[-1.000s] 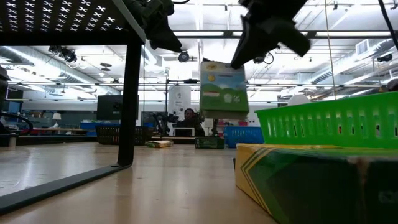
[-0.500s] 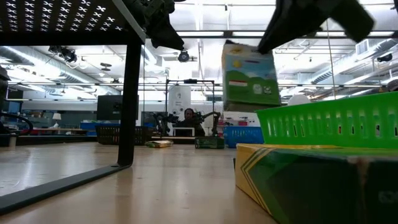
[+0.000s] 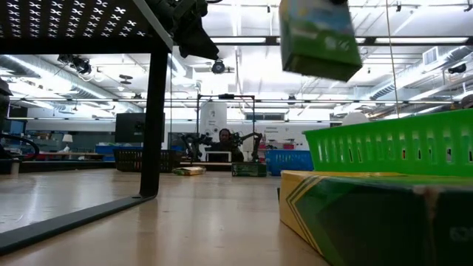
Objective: Pick & Place Office Desk Supplies
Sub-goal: Put the middle large crayon box into the green bin
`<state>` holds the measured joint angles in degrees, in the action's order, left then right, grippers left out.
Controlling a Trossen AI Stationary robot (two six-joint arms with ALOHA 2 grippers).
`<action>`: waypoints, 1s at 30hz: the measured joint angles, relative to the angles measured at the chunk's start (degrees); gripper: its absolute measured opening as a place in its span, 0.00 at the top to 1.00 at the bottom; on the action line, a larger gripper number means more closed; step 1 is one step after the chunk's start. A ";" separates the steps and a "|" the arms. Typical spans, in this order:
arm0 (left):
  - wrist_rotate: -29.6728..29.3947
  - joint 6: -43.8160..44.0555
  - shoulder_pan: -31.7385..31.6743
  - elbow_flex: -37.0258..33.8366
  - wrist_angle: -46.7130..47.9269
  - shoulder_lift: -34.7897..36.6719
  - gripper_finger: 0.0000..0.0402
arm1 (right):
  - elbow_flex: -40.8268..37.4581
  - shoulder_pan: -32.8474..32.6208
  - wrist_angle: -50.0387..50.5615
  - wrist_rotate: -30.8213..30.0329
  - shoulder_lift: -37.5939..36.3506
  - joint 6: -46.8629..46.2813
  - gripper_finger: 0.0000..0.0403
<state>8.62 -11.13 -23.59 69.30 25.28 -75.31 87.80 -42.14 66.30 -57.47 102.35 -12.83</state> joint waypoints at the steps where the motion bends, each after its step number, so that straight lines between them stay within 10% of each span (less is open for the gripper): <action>1: 0.00 0.02 0.00 0.00 0.00 -0.02 0.59 | 0.54 -0.48 0.18 0.56 -0.01 -0.03 1.00; 30: -0.02 0.85 0.07 0.00 0.04 -0.02 0.59 | -11.37 -7.02 -4.26 5.17 0.00 -10.88 1.00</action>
<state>8.60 -10.28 -23.53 69.30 25.32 -75.33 76.42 -49.16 62.04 -52.31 102.35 -23.71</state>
